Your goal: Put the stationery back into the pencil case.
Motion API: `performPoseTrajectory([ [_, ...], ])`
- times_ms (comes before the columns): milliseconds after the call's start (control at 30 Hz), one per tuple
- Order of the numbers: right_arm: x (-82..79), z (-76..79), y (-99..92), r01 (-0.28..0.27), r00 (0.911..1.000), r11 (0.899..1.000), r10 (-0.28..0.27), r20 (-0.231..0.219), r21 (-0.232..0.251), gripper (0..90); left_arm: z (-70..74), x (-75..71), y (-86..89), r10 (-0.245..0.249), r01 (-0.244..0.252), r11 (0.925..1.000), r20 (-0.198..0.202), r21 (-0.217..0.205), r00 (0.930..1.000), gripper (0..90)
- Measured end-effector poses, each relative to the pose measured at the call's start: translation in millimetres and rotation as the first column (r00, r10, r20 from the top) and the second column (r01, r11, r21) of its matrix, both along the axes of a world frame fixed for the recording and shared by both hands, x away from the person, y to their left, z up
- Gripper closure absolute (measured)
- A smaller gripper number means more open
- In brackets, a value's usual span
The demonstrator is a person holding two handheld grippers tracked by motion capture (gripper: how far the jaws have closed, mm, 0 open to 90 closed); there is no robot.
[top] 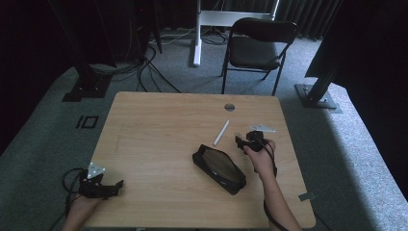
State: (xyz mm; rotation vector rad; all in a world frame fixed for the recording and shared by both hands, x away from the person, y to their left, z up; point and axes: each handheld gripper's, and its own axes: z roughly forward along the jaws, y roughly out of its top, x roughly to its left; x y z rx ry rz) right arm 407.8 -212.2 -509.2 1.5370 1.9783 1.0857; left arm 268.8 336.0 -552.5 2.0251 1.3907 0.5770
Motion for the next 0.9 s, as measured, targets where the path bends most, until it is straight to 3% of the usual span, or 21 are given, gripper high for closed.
performPoseTrajectory([
  [367,20.3,-12.7,1.6,0.04,0.9989,0.999,-0.041,-0.023,-0.014,38.2,0.0,0.0,0.0,0.0,0.0,1.0,0.0,0.0,1.0,0.2],
  [667,33.5,-24.3,5.9,0.084,0.9956,0.996,-0.086,-0.038,-0.033,41.4,0.0,0.0,0.0,0.0,0.0,1.0,0.0,0.0,1.0,0.2],
  [900,37.7,-29.1,8.2,0.077,0.9956,0.996,-0.08,-0.05,-0.054,45.8,0.0,0.0,0.0,0.0,0.0,1.0,0.0,-0.001,1.0,0.2],
])
